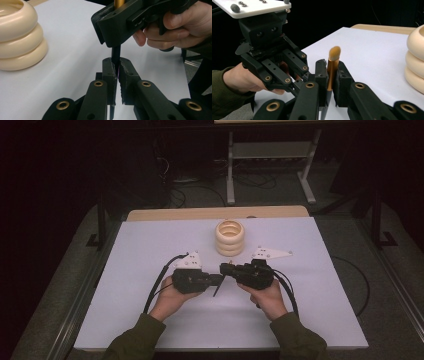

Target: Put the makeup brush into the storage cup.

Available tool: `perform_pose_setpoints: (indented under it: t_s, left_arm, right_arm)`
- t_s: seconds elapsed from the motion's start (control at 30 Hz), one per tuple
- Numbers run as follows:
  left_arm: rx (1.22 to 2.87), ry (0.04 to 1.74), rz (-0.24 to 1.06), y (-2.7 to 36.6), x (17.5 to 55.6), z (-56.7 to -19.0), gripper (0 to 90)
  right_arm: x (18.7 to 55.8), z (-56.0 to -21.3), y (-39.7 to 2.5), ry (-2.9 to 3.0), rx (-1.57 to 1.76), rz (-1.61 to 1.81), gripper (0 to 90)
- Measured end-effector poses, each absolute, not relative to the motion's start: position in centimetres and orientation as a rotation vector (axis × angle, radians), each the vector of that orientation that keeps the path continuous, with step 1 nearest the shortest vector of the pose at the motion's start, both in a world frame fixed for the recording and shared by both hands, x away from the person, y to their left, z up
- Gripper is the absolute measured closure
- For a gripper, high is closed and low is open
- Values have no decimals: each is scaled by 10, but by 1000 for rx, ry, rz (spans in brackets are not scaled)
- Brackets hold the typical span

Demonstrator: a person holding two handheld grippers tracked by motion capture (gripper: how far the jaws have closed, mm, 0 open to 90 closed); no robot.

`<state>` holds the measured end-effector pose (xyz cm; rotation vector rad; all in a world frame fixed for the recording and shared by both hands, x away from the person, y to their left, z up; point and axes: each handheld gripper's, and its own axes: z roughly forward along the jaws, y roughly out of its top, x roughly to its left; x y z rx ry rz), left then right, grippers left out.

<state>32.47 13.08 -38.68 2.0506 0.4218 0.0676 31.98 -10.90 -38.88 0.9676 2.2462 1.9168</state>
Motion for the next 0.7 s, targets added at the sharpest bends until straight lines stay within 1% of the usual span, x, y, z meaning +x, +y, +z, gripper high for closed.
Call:
perform_pose_setpoints:
  t_s: [0.2,0.23,0.27,0.33,0.4,0.43,0.53,0.63,0.7]
  left_arm:
    - [2043,415,59,131,325,-387,826]
    - [2044,411,55,131,325,-387,801]
    - [2043,410,61,131,325,-387,801]
    - [2043,411,65,132,325,-387,770]
    - [2048,405,79,133,326,-387,718]
    - [2045,409,82,133,326,-387,718]
    - [2051,413,84,136,325,-387,655]
    - [2042,428,88,139,325,-386,612]
    - [2047,424,97,141,325,-386,555]
  right_arm:
    - [319,-388,-109,2249,960,1911,823]
    - [319,-388,-109,2250,958,1909,823]
    - [319,-388,-109,2250,958,1909,823]
    - [319,-389,-109,2249,957,1902,822]
    - [320,-389,-109,2246,956,1898,822]
    - [320,-388,-109,2247,959,1898,822]
    - [319,-388,-110,2244,954,1888,822]
    - [319,-387,-111,2241,950,1881,822]
    - [319,-387,-112,2245,949,1869,823]
